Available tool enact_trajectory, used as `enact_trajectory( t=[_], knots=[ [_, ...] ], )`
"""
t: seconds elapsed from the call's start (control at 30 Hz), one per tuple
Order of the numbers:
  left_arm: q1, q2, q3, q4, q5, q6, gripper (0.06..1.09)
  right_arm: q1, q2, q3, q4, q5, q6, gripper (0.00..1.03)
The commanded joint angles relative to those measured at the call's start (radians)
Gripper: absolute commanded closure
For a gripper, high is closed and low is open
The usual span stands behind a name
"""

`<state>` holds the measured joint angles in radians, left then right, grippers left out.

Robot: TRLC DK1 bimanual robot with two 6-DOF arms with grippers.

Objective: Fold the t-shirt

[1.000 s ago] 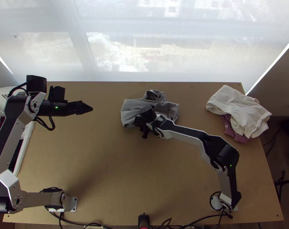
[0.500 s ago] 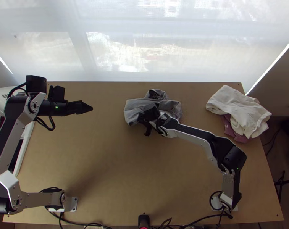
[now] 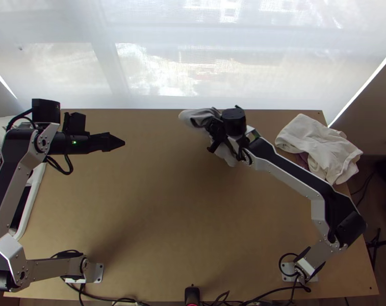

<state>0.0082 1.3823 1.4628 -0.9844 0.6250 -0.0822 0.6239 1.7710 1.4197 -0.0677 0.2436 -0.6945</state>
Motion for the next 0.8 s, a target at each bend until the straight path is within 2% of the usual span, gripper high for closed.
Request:
enact_trajectory(
  t=[0.0, 0.33, 0.77],
  knots=[
    [-0.014, -0.006, 0.041, -0.031, -0.001, -0.007, 0.11, -0.13, -0.108, 0.024, -0.004, -0.001, 0.01, 1.0],
    [-0.014, -0.026, 0.064, -0.076, -0.004, -0.013, 0.11, -0.438, -0.269, 0.013, -0.004, -0.013, 0.026, 1.0],
    [0.006, -0.078, 0.013, -0.094, -0.005, -0.01, 0.11, -0.937, -0.331, 0.018, -0.009, -0.222, 0.026, 1.0]
  ],
)
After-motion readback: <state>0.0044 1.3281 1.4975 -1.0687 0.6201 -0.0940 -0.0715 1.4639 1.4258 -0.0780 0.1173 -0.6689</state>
